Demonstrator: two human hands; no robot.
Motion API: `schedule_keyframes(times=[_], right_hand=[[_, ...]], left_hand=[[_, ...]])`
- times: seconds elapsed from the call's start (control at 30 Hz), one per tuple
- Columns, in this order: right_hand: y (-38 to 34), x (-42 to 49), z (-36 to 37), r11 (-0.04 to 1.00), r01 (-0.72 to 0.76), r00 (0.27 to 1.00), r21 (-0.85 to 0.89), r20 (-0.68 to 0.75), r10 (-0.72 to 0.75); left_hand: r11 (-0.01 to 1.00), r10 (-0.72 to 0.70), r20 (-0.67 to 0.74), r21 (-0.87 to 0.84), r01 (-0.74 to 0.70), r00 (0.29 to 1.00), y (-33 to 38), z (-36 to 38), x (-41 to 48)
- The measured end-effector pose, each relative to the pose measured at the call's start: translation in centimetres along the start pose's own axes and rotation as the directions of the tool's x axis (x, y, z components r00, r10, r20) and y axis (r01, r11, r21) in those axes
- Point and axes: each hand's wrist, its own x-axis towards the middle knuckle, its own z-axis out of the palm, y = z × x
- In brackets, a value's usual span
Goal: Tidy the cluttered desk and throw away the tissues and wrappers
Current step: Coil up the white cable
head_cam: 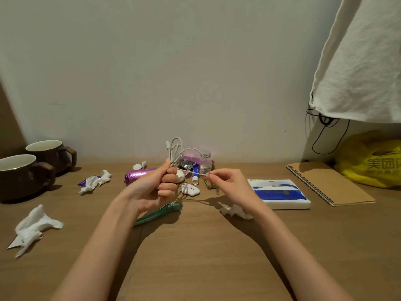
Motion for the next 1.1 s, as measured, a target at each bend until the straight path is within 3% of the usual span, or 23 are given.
schedule_keyframes(times=[0.1,0.27,0.4,0.5,0.73,0.83,1.1], right_hand=[[0.8,0.1,-1.4,0.988,0.005,0.996,-0.151,-0.083,-0.018],[0.9,0.0,-2.6,0.939,0.055,0.983,-0.339,-0.144,-0.109],[0.4,-0.3,-2.3,0.929,0.097,0.984,-0.358,-0.106,-0.144],[0.0,-0.4,-1.7,0.943,0.139,0.974,-0.303,-0.129,-0.185],[-1.3,-1.2,-0.6,0.914,0.358,0.909,-0.19,-0.152,-0.388],[-1.3,-1.4,-0.4,0.859,0.443,0.864,-0.257,-0.132,-0.485],[-1.2,-1.5,-0.6,0.759,0.49,0.819,-0.43,-0.072,-0.569]], left_hand=[[0.997,0.064,-0.055,-0.039,-0.067,0.996,0.3,-0.3,0.5],[0.964,0.257,-0.223,0.13,-0.233,0.94,0.0,-0.3,1.3],[0.887,0.428,-0.306,0.322,-0.331,0.85,-0.6,-0.2,1.7],[0.802,0.503,-0.271,0.499,-0.327,0.82,-0.9,-0.2,1.2],[0.791,0.3,-0.161,0.593,-0.151,0.94,-3.3,1.8,1.3],[0.77,0.269,-0.114,0.622,-0.143,0.956,-4.3,2.9,1.3],[0.746,0.267,-0.065,0.646,-0.164,0.961,-3.9,2.7,0.8]])
